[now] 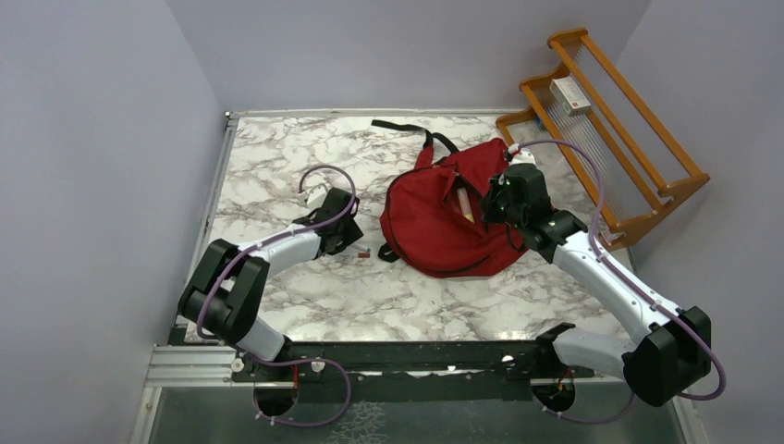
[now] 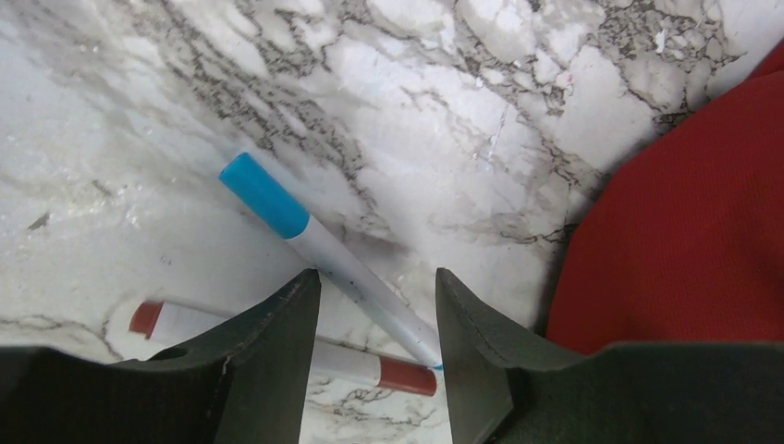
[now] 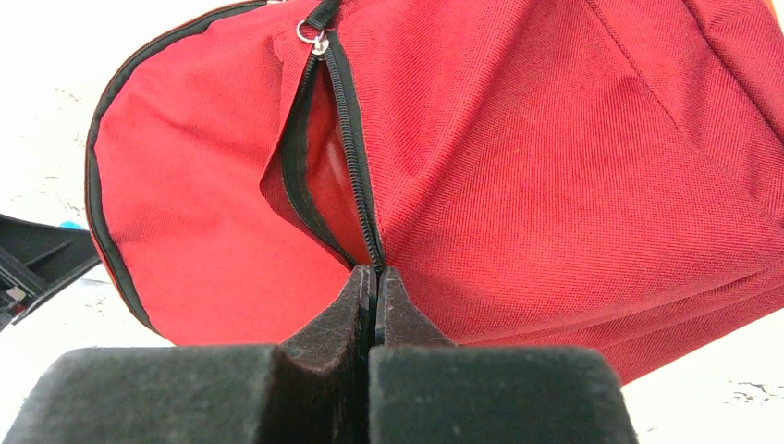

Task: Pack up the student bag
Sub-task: Pick up the stationery from the center of the board.

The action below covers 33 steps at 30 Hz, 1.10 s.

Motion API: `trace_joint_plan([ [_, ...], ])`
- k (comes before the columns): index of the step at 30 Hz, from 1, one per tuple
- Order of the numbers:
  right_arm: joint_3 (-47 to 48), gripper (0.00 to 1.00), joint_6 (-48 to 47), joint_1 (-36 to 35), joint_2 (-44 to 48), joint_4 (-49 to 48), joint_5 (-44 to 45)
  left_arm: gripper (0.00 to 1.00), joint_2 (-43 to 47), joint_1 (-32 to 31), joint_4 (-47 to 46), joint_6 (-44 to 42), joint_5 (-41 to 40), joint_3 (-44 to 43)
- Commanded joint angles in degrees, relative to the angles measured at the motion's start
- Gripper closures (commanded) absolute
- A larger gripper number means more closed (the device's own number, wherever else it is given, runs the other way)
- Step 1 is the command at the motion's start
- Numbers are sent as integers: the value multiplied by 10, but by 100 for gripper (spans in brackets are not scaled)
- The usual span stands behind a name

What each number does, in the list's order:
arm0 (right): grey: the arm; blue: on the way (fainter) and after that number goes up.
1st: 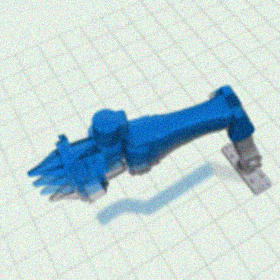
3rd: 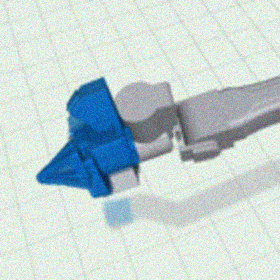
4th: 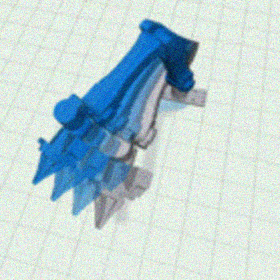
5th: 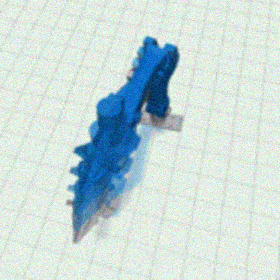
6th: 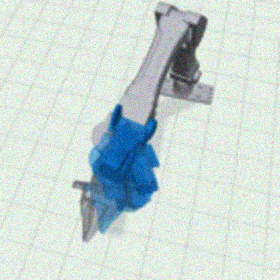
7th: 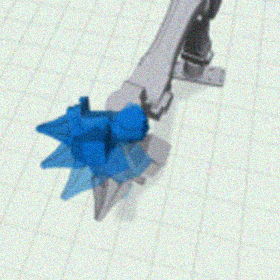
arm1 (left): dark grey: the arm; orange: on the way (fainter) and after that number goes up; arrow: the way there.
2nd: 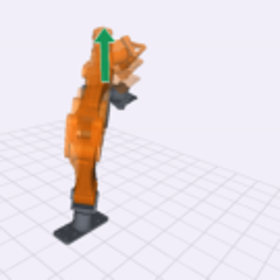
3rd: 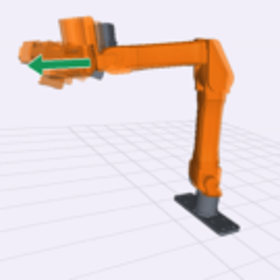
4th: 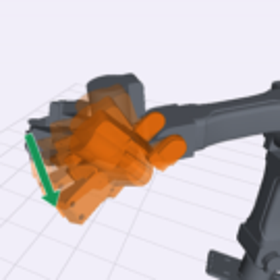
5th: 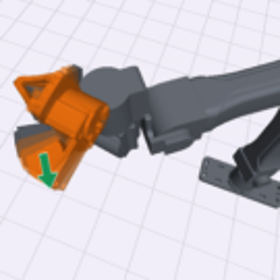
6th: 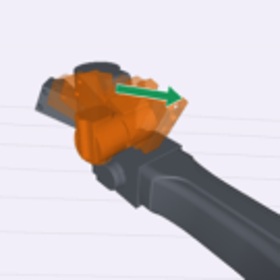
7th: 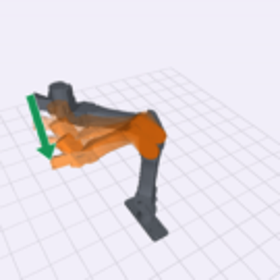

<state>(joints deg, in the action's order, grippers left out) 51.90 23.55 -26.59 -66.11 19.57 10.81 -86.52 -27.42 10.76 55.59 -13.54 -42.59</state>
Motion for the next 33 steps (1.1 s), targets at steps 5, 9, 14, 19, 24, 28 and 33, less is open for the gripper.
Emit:
trace_joint_plan([
  [5, 5, 100, 2, -5, -2, 1, -13, 55, -93, 4, 27, -89, 25, -82],
  [9, 1, 100, 3, -5, 0, 3, -9, 63, -148, 4, 52, -140, 42, -129],
  [14, -1, 100, 0, -5, 4, 8, -1, 68, -211, 4, 111, -207, 26, -198],
  [19, -1, 100, 0, -5, 5, 10, 1, 70, -232, 4, 143, -250, -17, -227],
  [24, -3, 100, 1, -5, 3, 6, -1, 75, -244, 4, 154, -283, -39, -234],
  [28, -2, 99, 1, -5, 1, 4, -2, 78, -249, 4, 158, -303, -42, -234],
  [33, -6, 99, 2, -5, 1, 2, -4, 83, -247, 2, 161, -316, -40, -224],
])
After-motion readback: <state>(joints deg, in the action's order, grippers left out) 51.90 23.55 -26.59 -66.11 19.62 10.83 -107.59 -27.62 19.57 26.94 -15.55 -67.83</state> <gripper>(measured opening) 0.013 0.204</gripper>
